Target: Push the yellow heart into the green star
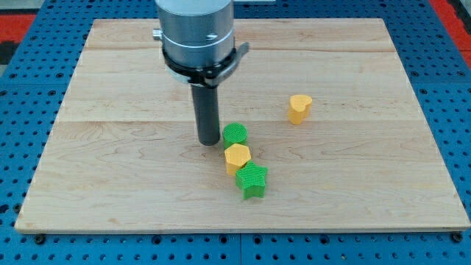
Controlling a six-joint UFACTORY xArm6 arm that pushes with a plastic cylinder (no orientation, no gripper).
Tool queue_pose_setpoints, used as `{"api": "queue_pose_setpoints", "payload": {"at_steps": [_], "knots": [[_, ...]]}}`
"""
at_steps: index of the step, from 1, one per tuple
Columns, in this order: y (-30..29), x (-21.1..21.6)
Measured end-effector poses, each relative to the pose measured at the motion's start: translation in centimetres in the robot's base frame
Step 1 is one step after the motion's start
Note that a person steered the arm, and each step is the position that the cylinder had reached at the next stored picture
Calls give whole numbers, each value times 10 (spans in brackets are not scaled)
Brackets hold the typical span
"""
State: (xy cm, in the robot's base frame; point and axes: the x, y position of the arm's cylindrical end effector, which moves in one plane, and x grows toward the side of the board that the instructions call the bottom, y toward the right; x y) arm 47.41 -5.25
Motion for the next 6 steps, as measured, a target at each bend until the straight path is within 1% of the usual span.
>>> {"api": "queue_pose_setpoints", "payload": {"at_steps": [1, 2, 3, 4, 5, 6], "knots": [[0, -69], [95, -118], [188, -118], [144, -52], [77, 1], [61, 32]]}}
